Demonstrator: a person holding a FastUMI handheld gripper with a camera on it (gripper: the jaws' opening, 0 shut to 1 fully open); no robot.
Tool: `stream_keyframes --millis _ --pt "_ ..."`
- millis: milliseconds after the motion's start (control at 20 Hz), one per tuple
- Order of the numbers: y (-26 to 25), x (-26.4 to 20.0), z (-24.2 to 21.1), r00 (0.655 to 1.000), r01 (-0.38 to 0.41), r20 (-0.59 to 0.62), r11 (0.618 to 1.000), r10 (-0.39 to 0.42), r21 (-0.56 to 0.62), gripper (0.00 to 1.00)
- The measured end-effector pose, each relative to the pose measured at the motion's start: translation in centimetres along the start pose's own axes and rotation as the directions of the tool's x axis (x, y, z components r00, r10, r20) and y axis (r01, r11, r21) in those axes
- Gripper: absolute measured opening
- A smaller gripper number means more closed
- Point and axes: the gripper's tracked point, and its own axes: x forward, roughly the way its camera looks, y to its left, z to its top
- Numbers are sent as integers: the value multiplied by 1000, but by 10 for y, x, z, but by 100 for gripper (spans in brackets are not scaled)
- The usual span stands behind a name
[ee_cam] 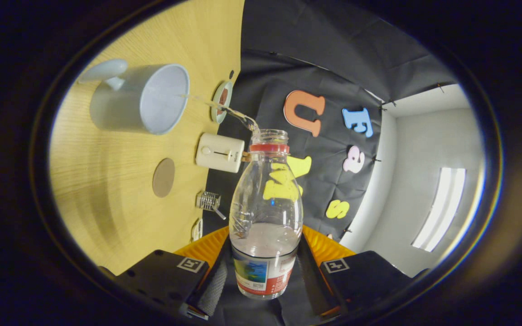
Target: Take the bottle from table, then pour the juice into the cup, finally place the bottle on the coaster
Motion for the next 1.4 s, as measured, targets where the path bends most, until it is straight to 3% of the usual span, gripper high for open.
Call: stream_keyframes --millis 1400 --pt "-19 1 -3 998 68 18 991 -66 -112 80"
